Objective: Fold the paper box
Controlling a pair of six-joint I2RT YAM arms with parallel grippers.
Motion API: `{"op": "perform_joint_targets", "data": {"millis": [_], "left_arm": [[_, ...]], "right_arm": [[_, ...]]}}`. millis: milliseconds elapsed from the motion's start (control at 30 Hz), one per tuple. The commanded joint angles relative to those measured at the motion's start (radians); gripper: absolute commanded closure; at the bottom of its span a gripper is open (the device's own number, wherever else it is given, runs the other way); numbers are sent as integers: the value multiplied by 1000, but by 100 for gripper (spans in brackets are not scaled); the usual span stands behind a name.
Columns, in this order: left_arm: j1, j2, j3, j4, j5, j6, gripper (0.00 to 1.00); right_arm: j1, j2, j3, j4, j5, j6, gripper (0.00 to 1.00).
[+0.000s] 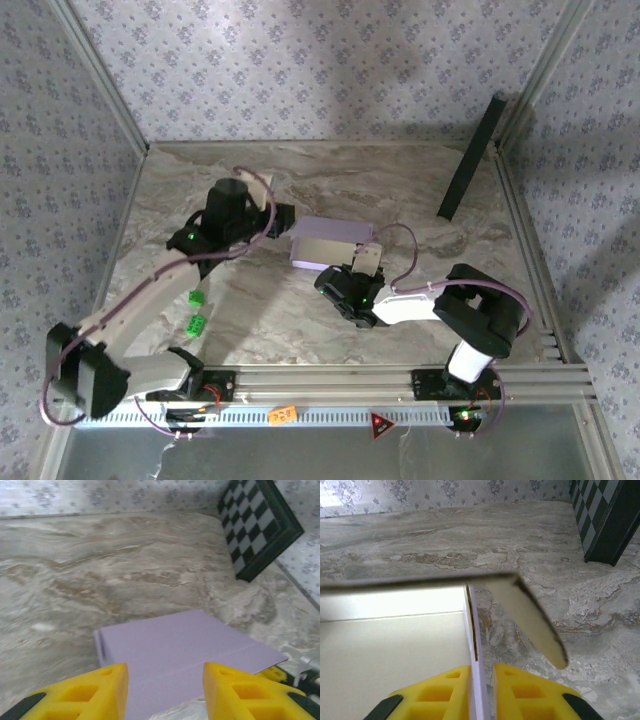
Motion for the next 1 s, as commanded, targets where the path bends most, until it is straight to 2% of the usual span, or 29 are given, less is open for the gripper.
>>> {"op": "perform_joint_targets", "data": {"millis": [0, 167, 300, 567, 767, 967], "left_arm": [[7, 122, 96, -117, 201, 32, 58], [9, 273, 160, -160, 290, 22, 61], [9, 306, 143, -138, 302, 2, 61], [11, 304, 103, -125, 287, 0, 61], [11, 315, 71, -106, 288, -12, 61], [10, 332, 33, -91, 291, -22, 61]], "right_arm": [[1, -28, 8, -71, -8, 13, 76], [5, -99, 4, -165, -37, 29, 65], [7, -166, -2, -297, -65, 71, 55], [7, -363, -2, -610, -82, 118, 52], [-37, -516, 10, -666, -140, -9, 49], [-136, -558, 64, -593, -300, -187, 47]]}}
